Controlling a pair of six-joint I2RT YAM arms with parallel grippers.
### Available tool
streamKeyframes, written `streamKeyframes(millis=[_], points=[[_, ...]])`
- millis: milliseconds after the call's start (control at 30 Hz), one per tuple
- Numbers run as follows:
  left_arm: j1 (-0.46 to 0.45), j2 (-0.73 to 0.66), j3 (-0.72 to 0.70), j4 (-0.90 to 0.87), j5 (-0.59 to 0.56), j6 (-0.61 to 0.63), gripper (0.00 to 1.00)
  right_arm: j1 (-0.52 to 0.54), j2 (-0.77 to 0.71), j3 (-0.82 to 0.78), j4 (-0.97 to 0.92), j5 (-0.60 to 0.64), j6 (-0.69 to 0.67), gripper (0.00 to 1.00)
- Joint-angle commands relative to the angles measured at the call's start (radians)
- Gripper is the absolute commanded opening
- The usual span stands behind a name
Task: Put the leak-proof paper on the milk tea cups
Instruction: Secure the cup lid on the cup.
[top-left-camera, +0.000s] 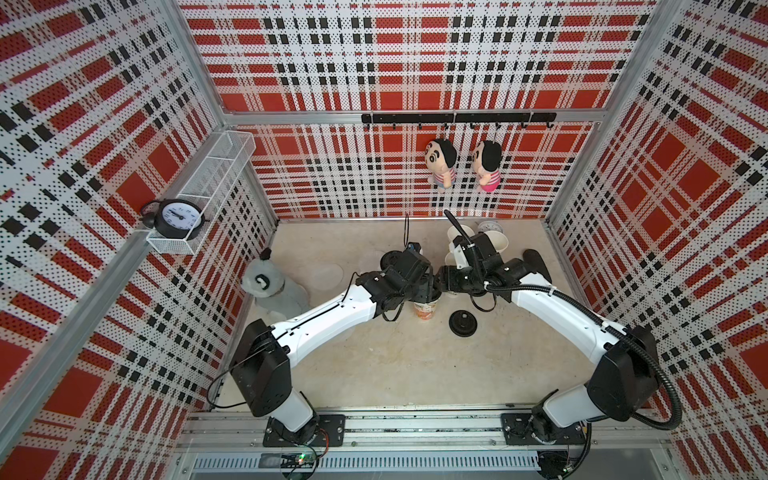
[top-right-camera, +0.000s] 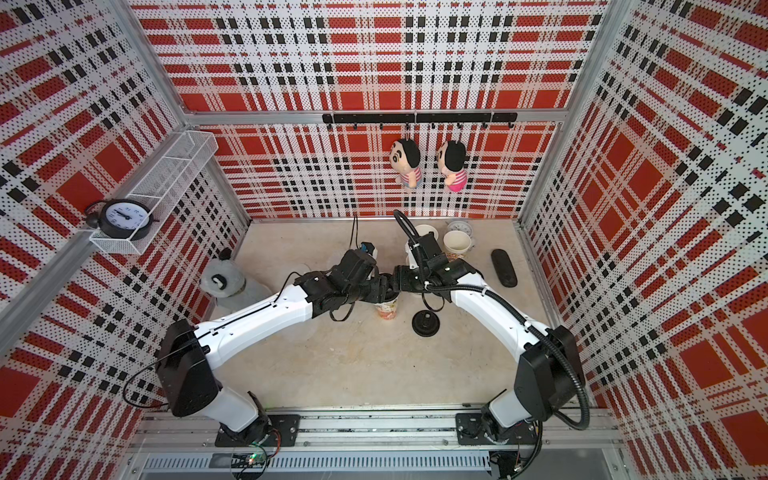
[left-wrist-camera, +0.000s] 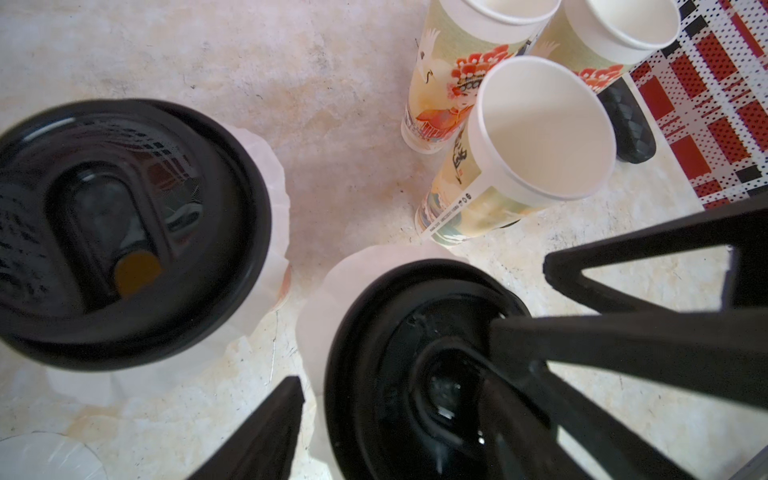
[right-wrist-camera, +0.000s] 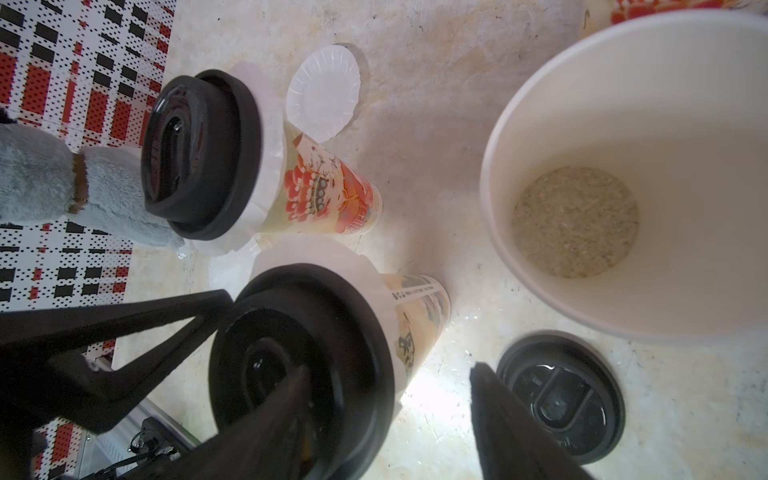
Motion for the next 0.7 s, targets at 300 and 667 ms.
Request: streamKeyframes(millis=[300,667], points=[[0.012,0.058,0.074,-0.092,0.026,0.058,0.7,0.019,0.041,0.011,-0.019,-0.04,-0.009,0.63],[0.002,0.02,0.19,-0.153,0.005,0.07,0.7,0.019,0.033,-0.02,-0.072,0.077,0.005,0.63]])
